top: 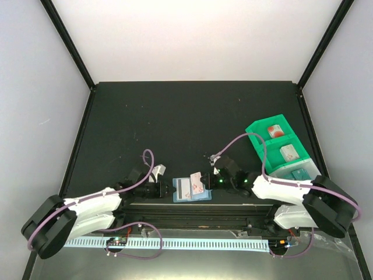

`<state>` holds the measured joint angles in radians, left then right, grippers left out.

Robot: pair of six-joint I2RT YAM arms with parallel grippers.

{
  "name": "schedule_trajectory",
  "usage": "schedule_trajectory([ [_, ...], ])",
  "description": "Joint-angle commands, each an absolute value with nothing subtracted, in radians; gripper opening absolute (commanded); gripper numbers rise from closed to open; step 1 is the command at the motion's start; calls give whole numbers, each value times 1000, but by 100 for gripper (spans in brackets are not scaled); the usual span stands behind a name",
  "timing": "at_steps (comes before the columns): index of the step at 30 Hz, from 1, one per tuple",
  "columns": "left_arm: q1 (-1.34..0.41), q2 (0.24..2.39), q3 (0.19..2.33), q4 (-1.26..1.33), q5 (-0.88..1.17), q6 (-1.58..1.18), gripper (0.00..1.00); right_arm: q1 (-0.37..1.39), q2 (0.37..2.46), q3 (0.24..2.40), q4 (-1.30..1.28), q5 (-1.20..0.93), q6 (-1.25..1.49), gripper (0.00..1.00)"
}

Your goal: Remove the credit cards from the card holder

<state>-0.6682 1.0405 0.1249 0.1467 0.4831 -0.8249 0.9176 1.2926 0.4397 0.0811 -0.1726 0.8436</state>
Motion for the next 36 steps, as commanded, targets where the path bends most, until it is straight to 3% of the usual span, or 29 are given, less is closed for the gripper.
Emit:
schedule_trajectory([
  [1, -671, 935, 194, 32, 471, -799, 30, 911, 1214, 465, -51, -113, 787, 1],
  [7, -671, 799, 254, -82, 467, -766, 49, 911, 1090, 479, -99, -114, 736, 1],
  [16, -670, 656, 276, -64, 543, -732, 58, 911, 990, 517, -101, -219, 697, 1],
  [26, -669, 562, 332, -103, 685, -672, 64, 910, 900, 529, -95, -548, 634, 1],
  [36, -669, 613, 359, -56, 830, -658, 56, 911, 895, 518, 12, -663, 673, 1],
])
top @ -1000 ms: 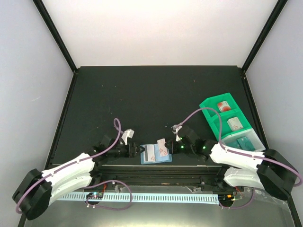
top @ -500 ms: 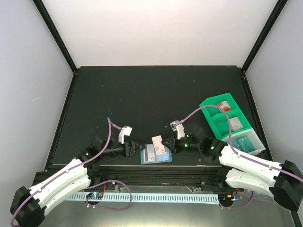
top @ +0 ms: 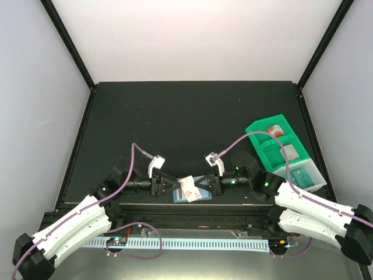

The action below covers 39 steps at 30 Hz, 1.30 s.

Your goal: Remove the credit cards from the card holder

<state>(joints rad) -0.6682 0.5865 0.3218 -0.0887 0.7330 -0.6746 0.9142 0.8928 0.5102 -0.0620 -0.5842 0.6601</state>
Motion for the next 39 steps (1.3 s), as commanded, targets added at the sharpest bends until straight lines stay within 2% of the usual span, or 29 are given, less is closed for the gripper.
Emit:
schedule_trajectory([
  [1, -669, 623, 357, -45, 845, -661, 53, 911, 900, 518, 15, -668, 673, 1],
  [4, -669, 649, 345, 4, 879, -682, 39, 911, 910, 517, 21, -669, 673, 1],
  [8, -669, 658, 320, 73, 889, -729, 11, 911, 909, 508, 34, -669, 679, 1],
  [10, -669, 658, 309, 102, 890, -745, 2, 911, 908, 511, 18, -657, 673, 1],
  [12, -669, 657, 301, 133, 893, -764, 2, 911, 904, 511, 6, -641, 674, 1],
  [14, -669, 653, 295, 154, 888, -782, 2, 911, 896, 509, 2, -612, 689, 6],
  [19, -670, 634, 284, 167, 813, -823, 2, 911, 838, 475, 23, -462, 821, 30],
  [24, -670, 607, 240, 279, 740, -925, 2, 911, 741, 359, 206, -356, 1026, 53],
  [27, -670, 600, 229, 328, 699, -978, 1, 911, 722, 343, 231, -313, 1059, 62],
  [31, -669, 591, 232, 358, 626, -1032, 2, 911, 755, 401, 201, -311, 1049, 64],
  [35, -670, 565, 225, 403, 539, -1080, 2, 911, 797, 384, 313, -324, 1123, 62],
  [37, -669, 548, 218, 423, 496, -1105, 2, 913, 813, 372, 362, -319, 1155, 58],
  [39, -669, 532, 211, 428, 454, -1120, 2, 913, 834, 370, 403, -325, 1169, 47],
])
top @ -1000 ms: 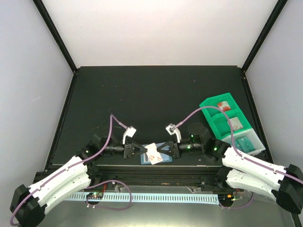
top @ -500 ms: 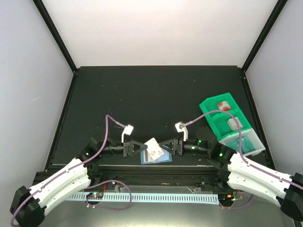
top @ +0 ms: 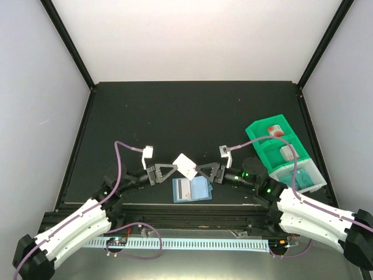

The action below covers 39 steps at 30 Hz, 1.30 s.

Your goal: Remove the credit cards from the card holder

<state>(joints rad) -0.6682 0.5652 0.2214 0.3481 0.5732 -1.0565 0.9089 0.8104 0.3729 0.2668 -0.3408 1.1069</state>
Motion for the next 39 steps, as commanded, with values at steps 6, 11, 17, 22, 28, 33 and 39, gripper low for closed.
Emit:
schedule_trajectory([
  [6, -669, 495, 189, 457, 383, -1143, 2, 914, 890, 393, 474, -343, 1191, 27],
  [11, -670, 483, 166, 482, 339, -1167, 2, 916, 936, 409, 521, -341, 1215, 25],
  [17, -669, 495, 167, 494, 338, -1172, 2, 917, 1006, 439, 576, -360, 1229, 22],
  [22, -669, 507, 167, 503, 342, -1174, 1, 922, 1045, 445, 616, -372, 1241, 12],
  [28, -670, 509, 163, 503, 341, -1180, 1, 922, 1038, 442, 604, -363, 1231, 1],
  [33, -670, 500, 165, 465, 338, -1171, 25, 921, 1009, 448, 543, -336, 1203, 1],
  [39, -669, 461, 197, 304, 320, -1107, 77, 911, 945, 481, 359, -296, 1115, 1],
])
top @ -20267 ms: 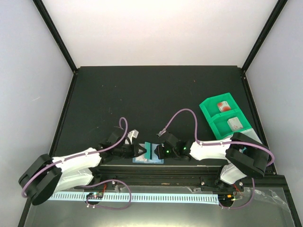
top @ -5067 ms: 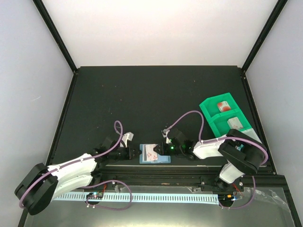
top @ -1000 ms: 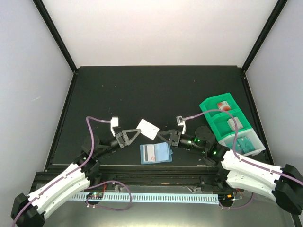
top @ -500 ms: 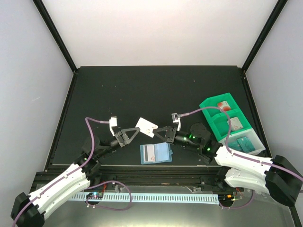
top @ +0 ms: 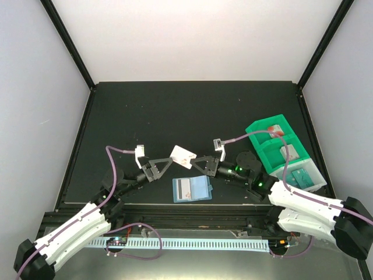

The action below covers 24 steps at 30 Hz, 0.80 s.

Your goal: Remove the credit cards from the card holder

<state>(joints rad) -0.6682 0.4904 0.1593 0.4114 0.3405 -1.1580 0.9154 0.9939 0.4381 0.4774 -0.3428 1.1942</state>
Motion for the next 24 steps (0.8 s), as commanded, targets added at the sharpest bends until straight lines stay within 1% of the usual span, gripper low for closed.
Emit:
schedule_trajectory([
  [1, -669, 454, 205, 274, 317, -1088, 80, 907, 930, 485, 326, -288, 1099, 1],
  [5, -670, 419, 228, 181, 313, -1010, 97, 850, 886, 524, 170, -288, 1029, 1],
  [6, -670, 409, 235, 152, 305, -991, 99, 830, 879, 530, 142, -295, 1017, 1],
  [12, -668, 384, 307, -61, 261, -847, 99, 690, 828, 532, 11, -359, 969, 1],
  [16, -667, 387, 355, -143, 264, -744, 99, 550, 793, 522, -84, -429, 933, 1],
  [24, -667, 398, 378, -149, 317, -586, 99, 208, 738, 552, -364, -529, 784, 1],
])
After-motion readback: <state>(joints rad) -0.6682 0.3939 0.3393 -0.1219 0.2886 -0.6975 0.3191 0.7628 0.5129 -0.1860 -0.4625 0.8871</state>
